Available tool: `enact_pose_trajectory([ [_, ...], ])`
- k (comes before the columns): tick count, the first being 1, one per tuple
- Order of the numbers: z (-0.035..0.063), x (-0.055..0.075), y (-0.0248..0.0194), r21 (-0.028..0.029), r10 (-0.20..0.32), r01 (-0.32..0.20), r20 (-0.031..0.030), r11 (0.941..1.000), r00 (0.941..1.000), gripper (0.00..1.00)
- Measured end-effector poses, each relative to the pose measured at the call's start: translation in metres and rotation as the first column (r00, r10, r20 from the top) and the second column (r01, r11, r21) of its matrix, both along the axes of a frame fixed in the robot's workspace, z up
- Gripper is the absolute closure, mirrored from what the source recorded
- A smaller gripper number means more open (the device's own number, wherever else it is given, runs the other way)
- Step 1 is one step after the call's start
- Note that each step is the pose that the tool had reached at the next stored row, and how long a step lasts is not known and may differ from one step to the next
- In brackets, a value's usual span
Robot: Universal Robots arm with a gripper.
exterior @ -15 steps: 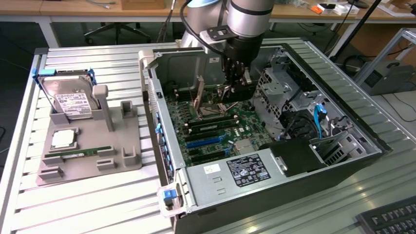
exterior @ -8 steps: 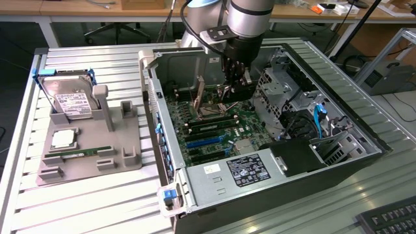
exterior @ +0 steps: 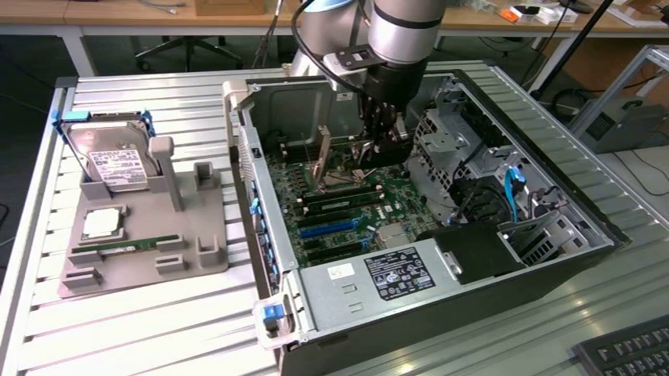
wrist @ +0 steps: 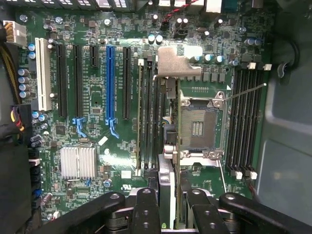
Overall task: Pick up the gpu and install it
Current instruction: 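Insert the gpu into the slot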
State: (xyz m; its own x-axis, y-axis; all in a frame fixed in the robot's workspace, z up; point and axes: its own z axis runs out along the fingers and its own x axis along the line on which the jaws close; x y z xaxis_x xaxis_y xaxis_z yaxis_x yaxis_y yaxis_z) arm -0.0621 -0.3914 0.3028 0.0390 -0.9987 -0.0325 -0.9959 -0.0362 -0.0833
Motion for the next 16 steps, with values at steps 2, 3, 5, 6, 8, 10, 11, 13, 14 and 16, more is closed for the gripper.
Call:
enact_pose_trajectory([
  [2,0.0000,0.000,-0.0022,0.0000,0.000,0.000,0.0000,1.0000,1.0000,0.73],
  [3,0.0000,0.000,-0.0032,0.0001,0.000,0.000,0.0001,1.0000,1.0000,0.73],
  [5,0.0000,0.000,-0.0050,0.0001,0.000,0.000,0.0000,1.0000,1.0000,0.73],
  [6,0.0000,0.000,-0.0063,0.0000,0.000,0.000,0.0000,1.0000,1.0000,0.73],
  [8,0.0000,0.000,-0.0081,0.0001,0.000,0.000,0.0001,1.0000,1.0000,0.73],
  [10,0.0000,0.000,-0.0096,0.0001,0.000,0.000,0.0001,1.0000,1.0000,0.73],
  [11,0.0000,0.000,-0.0106,0.0000,0.000,0.000,0.0000,1.0000,1.0000,0.73],
  [13,0.0000,0.000,-0.0120,0.0001,0.000,0.000,0.0001,1.0000,1.0000,0.73],
  [14,0.0000,0.000,-0.0127,0.0000,0.000,0.000,0.0001,1.0000,1.0000,0.73],
  [16,0.0000,0.000,-0.0140,0.0000,0.000,0.000,0.0000,1.0000,1.0000,0.73],
])
